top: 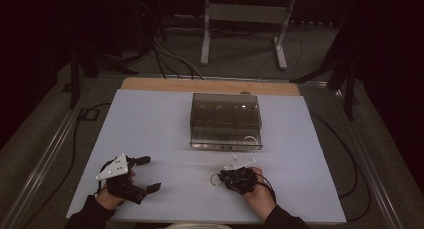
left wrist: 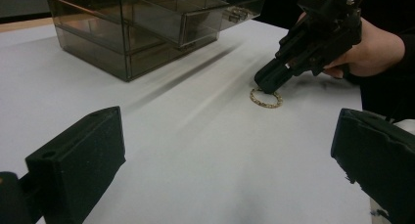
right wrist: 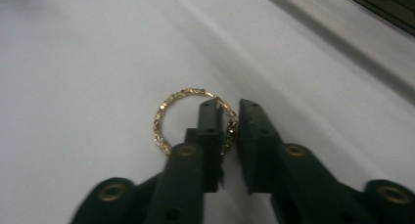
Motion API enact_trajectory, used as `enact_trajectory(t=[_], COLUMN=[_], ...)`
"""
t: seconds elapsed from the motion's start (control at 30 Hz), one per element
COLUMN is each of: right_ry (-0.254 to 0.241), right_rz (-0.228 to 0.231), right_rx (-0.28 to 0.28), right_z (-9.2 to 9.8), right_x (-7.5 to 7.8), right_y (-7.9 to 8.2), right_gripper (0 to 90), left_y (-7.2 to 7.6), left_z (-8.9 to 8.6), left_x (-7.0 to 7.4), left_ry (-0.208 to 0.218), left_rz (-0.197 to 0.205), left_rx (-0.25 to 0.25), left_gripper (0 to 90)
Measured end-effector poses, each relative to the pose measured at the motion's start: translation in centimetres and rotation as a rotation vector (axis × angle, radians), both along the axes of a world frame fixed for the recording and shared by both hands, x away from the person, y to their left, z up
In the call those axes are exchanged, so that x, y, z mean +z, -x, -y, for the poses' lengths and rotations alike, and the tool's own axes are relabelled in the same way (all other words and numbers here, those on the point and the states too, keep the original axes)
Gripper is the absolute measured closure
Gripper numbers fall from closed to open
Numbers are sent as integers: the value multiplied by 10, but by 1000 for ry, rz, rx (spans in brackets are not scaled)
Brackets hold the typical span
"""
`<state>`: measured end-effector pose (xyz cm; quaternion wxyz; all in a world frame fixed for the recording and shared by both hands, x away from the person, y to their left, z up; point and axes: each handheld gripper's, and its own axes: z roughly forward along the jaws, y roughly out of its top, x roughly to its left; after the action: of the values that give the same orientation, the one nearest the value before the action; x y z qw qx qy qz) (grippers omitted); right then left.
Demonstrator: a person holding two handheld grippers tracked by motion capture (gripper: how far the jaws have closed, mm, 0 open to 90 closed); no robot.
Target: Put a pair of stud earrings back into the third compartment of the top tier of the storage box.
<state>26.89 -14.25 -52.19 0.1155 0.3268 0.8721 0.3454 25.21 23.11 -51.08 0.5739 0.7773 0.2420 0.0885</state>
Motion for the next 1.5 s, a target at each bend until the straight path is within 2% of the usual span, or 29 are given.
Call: enact_trajectory(t=[0.03,0.27,0.47,0.6,0.7,0.83,0.97,1.17,1.5], right_ry=[-6,-2,-21,-34,-61,-79,-88,-129,-160], right_rz=[-11,-17,-18,-5,13,29,38,77,132], right_rx=[0,9,20,25,21,12,13,-9,-42], right_z=[2,1,1,1,5,9,12,23,37], right_x=[0,2,7,12,22,30,35,55,77], right_y=[-3,-4,-1,0,2,2,2,1,-3], right_gripper=[856,866,868,868,868,867,867,867,867], left_y=[0,0,0,0,0,0,0,1,0], left_z=[0,1,1,0,0,1,1,1,1], left_x=[0,0,0,0,0,0,0,0,0], left_ry=[-7,-10,-10,-7,3,-9,-2,-6,-2], left_rz=[-2,2,2,4,0,1,2,0,0], left_rx=[-3,-5,-5,-2,-4,-6,-2,-5,-4], left_gripper=[5,5,5,5,5,5,5,5,5])
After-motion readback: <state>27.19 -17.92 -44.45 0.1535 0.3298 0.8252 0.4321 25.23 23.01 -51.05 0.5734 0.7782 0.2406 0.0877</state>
